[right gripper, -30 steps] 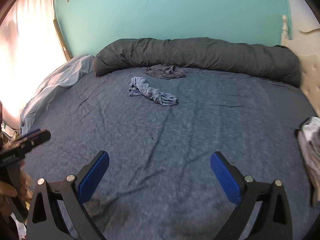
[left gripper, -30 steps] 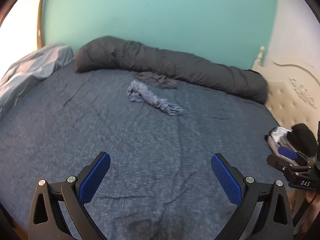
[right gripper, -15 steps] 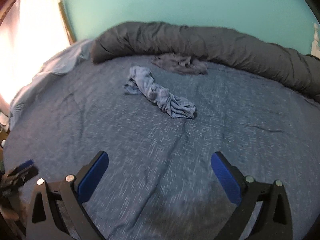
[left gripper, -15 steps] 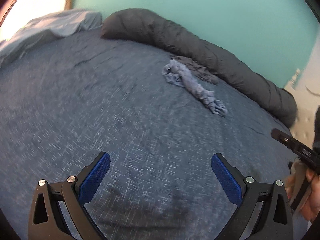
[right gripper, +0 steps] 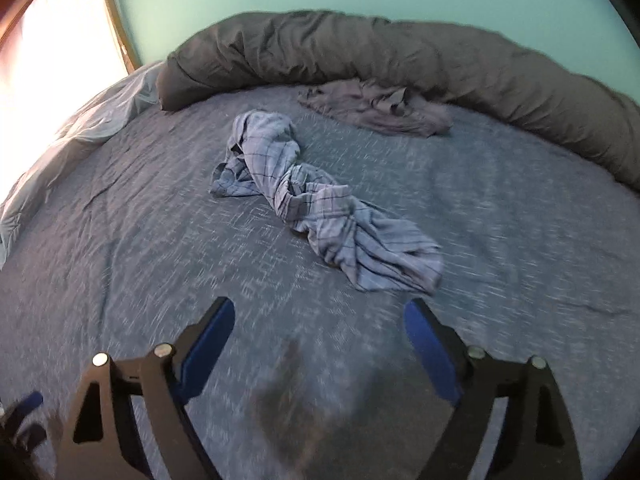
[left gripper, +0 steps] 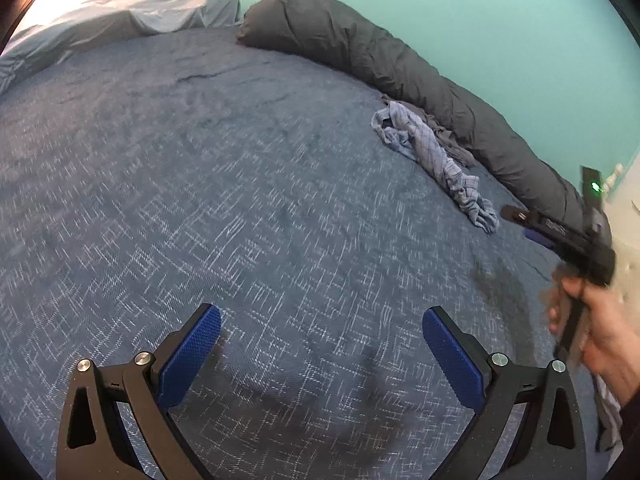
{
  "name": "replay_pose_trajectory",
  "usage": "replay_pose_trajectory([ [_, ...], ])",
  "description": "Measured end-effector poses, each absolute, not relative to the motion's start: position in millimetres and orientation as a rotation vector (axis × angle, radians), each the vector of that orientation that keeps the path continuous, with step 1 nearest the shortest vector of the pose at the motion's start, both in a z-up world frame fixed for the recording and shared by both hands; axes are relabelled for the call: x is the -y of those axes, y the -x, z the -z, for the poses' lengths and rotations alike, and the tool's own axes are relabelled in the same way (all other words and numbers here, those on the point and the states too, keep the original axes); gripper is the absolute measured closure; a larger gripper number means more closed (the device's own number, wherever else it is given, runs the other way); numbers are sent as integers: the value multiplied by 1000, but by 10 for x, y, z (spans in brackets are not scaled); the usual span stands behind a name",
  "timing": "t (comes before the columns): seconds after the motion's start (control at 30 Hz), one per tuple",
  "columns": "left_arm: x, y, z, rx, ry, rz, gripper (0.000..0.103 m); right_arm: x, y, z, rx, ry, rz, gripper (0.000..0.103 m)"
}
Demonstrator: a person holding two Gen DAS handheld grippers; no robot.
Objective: Fold clothes
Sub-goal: 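Reach the right gripper to the crumpled checked shorts and grasp them, then lift the checked shorts with the right gripper while the left gripper grasps another edge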
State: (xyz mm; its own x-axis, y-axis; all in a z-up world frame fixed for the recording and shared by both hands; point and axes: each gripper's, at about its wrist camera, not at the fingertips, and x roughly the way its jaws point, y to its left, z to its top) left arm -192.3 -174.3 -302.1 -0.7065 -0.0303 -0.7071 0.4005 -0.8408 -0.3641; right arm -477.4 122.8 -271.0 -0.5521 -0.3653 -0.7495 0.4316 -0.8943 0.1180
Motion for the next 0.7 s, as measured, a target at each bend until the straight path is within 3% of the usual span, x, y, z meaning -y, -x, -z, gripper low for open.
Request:
replay_pose_trajectory([
  [0.13,1773,1926,3037,-745,-1059,2605,0,-1083,5020,2835,-121,-1153,2429,35],
  [0.37,1856,1921,3085,-736,-1062,2600,0,-950,5333,2969,-159,-1167,2445,98],
  [0.5,1914,1925,3088,-767,-1056,2595,0,-917,5269,2883,-164,-1118,2433,101],
  [0.7,1980,1890,3064,-767,-1034,2586,0,-1133,4857,2293,-86,-982,2441,101],
])
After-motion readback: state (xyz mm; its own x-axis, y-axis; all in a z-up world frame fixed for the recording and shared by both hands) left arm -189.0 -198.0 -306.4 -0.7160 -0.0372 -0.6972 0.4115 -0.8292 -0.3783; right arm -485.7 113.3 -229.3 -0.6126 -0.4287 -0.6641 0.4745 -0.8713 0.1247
